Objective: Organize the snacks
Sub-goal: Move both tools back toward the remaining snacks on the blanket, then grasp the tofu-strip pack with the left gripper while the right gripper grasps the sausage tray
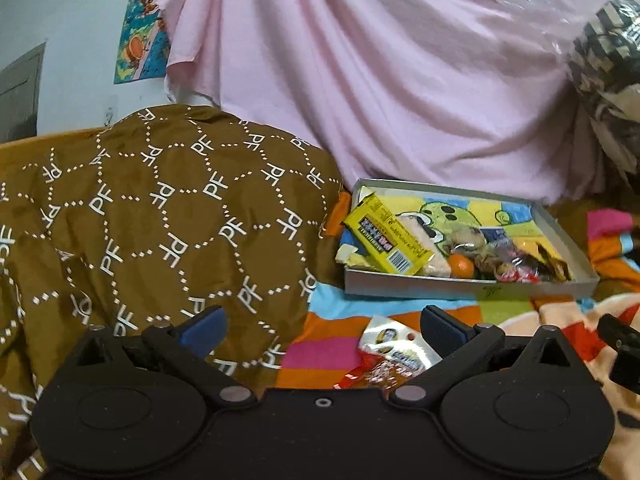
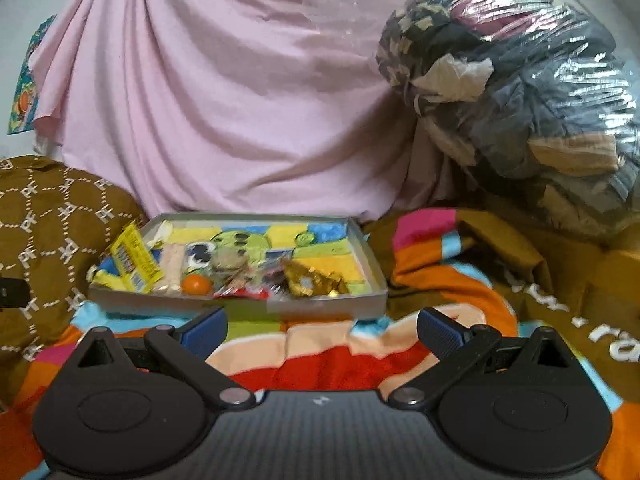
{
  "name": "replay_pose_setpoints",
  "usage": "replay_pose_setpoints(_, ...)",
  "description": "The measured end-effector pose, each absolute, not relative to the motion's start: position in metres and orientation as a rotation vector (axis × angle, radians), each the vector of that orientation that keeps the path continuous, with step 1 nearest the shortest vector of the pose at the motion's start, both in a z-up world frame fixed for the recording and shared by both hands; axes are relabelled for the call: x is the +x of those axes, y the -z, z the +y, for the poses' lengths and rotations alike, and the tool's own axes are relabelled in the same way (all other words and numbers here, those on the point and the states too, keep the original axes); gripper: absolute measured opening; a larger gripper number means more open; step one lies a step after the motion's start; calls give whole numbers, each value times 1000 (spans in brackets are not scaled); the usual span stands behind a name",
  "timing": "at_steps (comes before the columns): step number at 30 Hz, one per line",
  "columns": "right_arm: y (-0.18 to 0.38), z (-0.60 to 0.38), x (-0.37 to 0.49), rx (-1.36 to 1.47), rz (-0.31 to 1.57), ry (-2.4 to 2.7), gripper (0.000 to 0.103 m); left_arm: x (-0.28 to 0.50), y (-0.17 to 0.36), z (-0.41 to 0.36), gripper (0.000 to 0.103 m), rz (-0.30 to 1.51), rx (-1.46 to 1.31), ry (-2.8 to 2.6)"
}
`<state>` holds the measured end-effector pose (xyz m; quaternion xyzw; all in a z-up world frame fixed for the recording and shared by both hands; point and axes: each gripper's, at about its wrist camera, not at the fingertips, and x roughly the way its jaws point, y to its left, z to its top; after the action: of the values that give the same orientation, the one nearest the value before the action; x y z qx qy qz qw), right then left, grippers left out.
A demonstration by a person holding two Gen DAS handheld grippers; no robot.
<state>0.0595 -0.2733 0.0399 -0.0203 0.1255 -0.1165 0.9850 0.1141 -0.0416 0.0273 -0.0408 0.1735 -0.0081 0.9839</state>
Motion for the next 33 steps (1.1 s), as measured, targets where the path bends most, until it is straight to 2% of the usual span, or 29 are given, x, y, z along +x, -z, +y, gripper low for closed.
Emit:
replay_pose_setpoints(6, -34, -262, 44, 1, 382, 166, 103, 109, -20, -28, 102, 332, 18, 44)
replay_pose_setpoints(11, -32, -251, 37, -14, 431, 139, 103, 113, -15, -21, 102, 372, -11, 82)
replay_pose_setpoints(21, -10, -243, 57, -66, 599, 72, 103, 120, 11, -37, 102, 468, 57, 170)
replay_pose_setpoints(33, 4, -246, 78, -56, 702, 27, 103, 143, 30, -55, 102, 551, 123, 200)
